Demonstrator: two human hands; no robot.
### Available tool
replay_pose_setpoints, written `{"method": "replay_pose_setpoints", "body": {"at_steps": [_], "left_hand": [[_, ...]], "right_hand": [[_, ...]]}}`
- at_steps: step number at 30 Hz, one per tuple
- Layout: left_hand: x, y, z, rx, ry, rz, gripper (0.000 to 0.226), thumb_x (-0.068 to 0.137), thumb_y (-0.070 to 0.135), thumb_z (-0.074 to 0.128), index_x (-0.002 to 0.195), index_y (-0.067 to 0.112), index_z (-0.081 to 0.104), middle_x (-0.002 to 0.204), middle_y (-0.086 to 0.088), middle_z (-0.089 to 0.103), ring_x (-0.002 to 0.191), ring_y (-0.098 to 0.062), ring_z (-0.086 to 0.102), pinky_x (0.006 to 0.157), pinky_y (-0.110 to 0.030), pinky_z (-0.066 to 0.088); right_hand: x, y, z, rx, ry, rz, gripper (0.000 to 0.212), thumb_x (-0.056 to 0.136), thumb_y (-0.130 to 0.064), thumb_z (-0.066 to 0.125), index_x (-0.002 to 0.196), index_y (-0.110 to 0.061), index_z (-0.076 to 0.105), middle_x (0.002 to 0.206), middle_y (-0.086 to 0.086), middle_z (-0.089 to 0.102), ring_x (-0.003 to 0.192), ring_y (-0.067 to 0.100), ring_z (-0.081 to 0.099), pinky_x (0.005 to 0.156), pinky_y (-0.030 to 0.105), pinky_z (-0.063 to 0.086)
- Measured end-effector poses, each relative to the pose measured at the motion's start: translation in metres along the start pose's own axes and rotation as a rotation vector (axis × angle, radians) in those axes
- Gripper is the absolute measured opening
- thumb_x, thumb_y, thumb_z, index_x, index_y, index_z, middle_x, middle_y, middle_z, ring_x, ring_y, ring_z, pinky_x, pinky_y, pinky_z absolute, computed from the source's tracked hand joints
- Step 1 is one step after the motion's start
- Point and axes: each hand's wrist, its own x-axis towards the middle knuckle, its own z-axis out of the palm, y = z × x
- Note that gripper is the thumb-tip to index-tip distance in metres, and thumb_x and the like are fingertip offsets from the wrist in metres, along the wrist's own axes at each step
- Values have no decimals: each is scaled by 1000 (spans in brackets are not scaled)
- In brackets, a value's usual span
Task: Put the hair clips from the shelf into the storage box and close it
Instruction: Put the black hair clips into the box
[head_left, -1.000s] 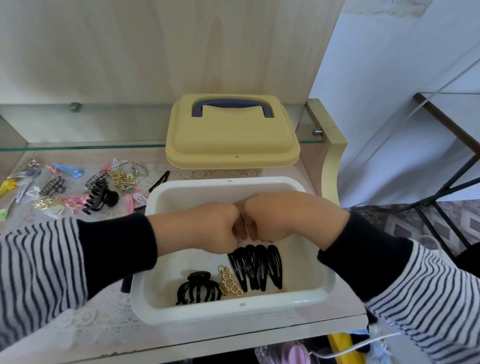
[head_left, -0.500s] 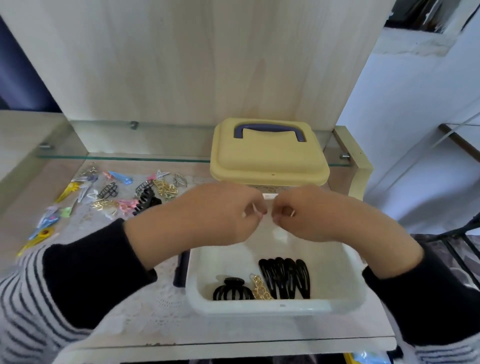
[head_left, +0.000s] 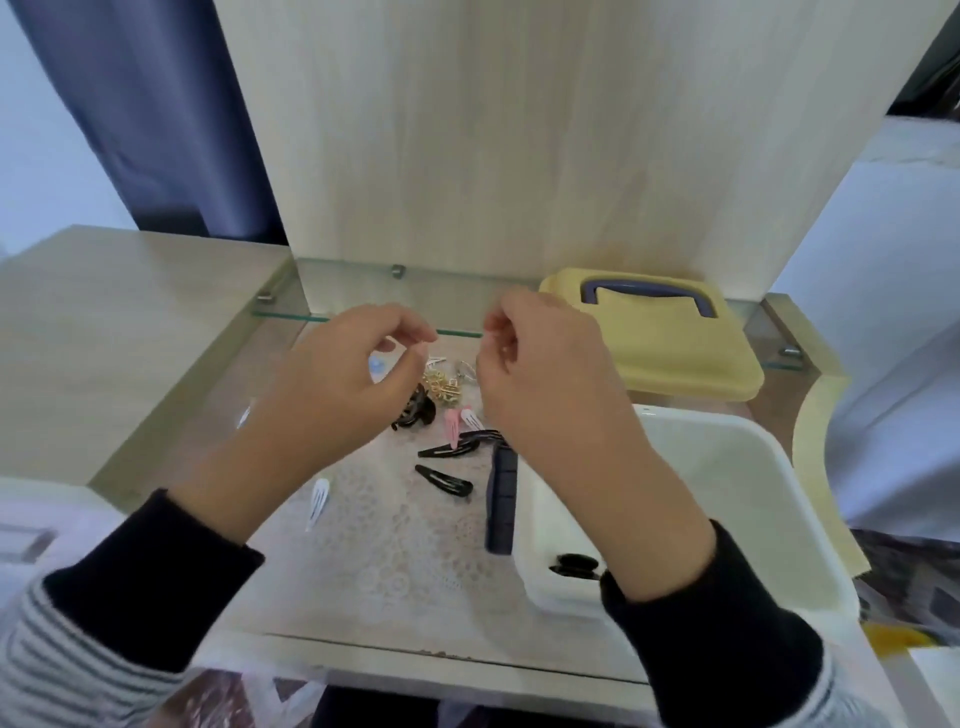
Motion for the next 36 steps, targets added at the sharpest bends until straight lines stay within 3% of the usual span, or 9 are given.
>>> {"method": "replay_pose_setpoints", "body": {"at_steps": [2, 5, 7, 9, 11, 16, 23, 27, 36], "left_hand": [[-5, -21, 0, -9, 52, -37, 19, 86, 34, 52, 100, 31, 65, 98, 16, 64, 96, -5, 59, 85, -27, 46], [-17, -50, 0, 28, 121, -93, 15, 89, 20, 59, 102, 26, 65, 102, 15, 61, 97, -1, 54, 84, -16, 38], [-26, -70, 1, 55, 123, -141, 15, 89, 19, 60, 101, 26, 65, 104, 14, 61, 95, 0, 52, 80, -15, 35], [-36, -89, 3, 86, 88, -185, 15, 90, 22, 60, 103, 27, 65, 107, 13, 61, 97, -2, 52, 81, -19, 38], [-46, -104, 5, 110, 48, -226, 16, 90, 23, 59, 105, 28, 65, 109, 10, 61, 99, -9, 55, 83, -28, 43], [-64, -119, 11, 106, -64, -316, 21, 85, 42, 58, 102, 30, 64, 94, 5, 58, 85, -14, 58, 85, -38, 50], [-75, -111, 16, 277, -184, -404, 34, 81, 54, 64, 105, 32, 55, 98, 7, 54, 86, -7, 53, 70, -24, 38], [-76, -114, 18, 248, -194, -403, 38, 80, 51, 67, 105, 24, 57, 93, 3, 57, 86, -14, 58, 71, -29, 44], [-71, -110, 9, 269, -214, -403, 25, 85, 39, 66, 103, 22, 61, 89, 3, 62, 84, -13, 56, 72, -28, 44]], "right_hand": [[-4, -17, 18, 17, -1, -20, 14, 90, -12, 50, 102, -8, 56, 98, 8, 56, 89, 24, 53, 73, 31, 41], [-12, -35, 49, 30, -56, -4, 22, 91, -14, 49, 113, -9, 51, 110, 7, 51, 97, 24, 50, 71, 26, 30], [-17, -40, 72, -5, -92, 24, 27, 91, -10, 48, 117, -7, 49, 113, 10, 50, 100, 26, 50, 71, 27, 31], [-23, -39, 93, -65, -172, 69, 37, 90, -8, 50, 126, -5, 45, 122, 13, 47, 110, 29, 48, 81, 33, 40], [-28, -36, 110, -147, -308, 116, 43, 90, -8, 51, 131, -6, 39, 129, 14, 42, 118, 29, 44, 93, 34, 40], [-40, -30, 134, -336, -478, 167, 41, 88, -3, 49, 128, -5, 40, 128, 17, 43, 117, 32, 43, 89, 36, 43], [-50, -21, 156, -503, -480, 265, 34, 89, -6, 49, 122, -5, 41, 124, 18, 44, 111, 34, 45, 89, 36, 41], [-50, -18, 157, -585, -547, 327, 39, 90, -11, 49, 127, -3, 37, 129, 22, 39, 114, 40, 43, 95, 40, 42], [-47, -17, 152, -656, -592, 329, 43, 88, -13, 54, 126, -2, 37, 126, 20, 40, 110, 37, 45, 89, 36, 41]]}}
